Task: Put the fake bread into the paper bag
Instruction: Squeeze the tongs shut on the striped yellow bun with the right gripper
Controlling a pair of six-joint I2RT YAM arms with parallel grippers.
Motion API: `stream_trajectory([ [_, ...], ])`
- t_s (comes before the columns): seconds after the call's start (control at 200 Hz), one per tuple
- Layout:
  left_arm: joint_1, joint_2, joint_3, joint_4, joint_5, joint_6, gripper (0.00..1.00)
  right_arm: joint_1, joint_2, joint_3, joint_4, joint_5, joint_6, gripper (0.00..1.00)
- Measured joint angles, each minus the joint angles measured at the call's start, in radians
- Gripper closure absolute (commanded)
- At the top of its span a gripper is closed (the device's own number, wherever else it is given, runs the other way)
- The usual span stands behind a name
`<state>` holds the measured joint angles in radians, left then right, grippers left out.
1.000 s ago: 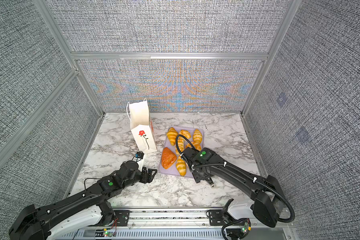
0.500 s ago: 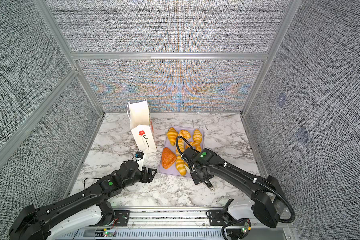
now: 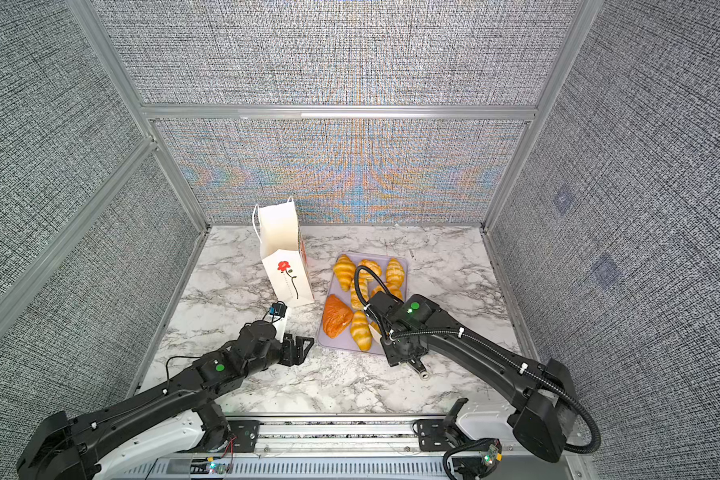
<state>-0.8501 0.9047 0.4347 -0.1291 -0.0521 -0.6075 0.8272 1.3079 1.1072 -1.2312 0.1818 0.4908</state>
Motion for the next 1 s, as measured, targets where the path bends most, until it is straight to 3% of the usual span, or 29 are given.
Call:
stream_trajectory([
  [0.305,0.000,-0.022,-0.004,-0.003,0.004,-0.014,0.20,-0.014,0.061,0.013,-0.019,0.056,-0.045,0.40],
  [0.79,0.000,0.004,-0.015,0.010,0.003,-0.013,0.17,-0.053,0.130,0.004,0.031,0.001,-0.112,0.40],
  [1.001,0.000,-0.003,-0.016,0.010,0.003,-0.002,0.08,-0.029,0.110,0.003,0.035,-0.046,-0.110,0.41],
])
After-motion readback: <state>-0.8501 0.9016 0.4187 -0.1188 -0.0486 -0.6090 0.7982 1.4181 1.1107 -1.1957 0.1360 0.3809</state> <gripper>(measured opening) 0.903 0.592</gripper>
